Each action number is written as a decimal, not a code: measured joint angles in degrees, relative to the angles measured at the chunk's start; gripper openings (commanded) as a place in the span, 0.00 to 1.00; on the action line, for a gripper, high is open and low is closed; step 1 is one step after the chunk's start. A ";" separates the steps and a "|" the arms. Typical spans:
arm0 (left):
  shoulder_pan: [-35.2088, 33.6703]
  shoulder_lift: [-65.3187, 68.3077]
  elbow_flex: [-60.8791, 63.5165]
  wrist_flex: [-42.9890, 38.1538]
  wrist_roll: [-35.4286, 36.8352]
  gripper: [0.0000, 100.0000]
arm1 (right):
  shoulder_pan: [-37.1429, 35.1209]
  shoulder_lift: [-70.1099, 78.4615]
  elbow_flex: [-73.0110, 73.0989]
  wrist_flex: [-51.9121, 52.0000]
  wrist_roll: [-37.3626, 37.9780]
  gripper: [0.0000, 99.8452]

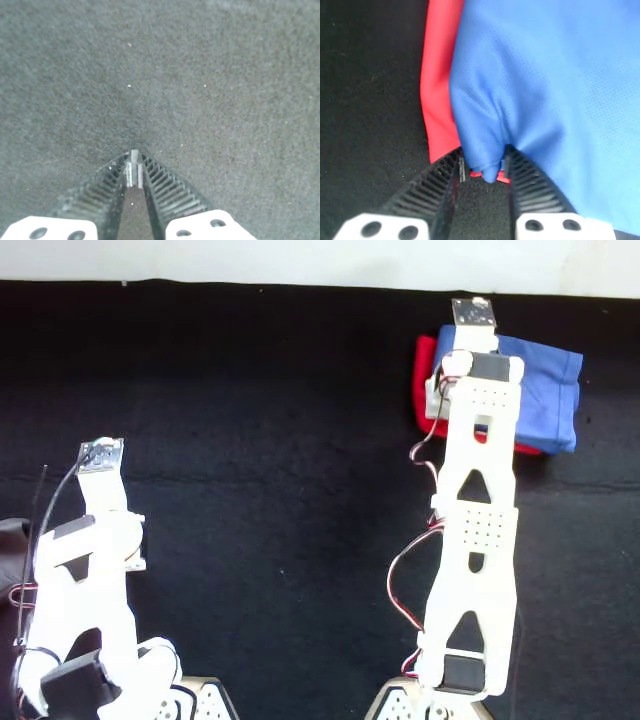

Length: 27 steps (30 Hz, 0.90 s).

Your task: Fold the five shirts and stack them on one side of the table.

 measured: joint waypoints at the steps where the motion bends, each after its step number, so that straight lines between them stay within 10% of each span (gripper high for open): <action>1: 0.00 0.00 0.00 0.00 0.00 0.01 | -0.26 -0.53 0.00 0.00 0.00 0.18; 27: 0.00 0.00 0.00 0.00 0.00 0.01 | -0.18 -0.18 0.00 -6.42 0.00 0.01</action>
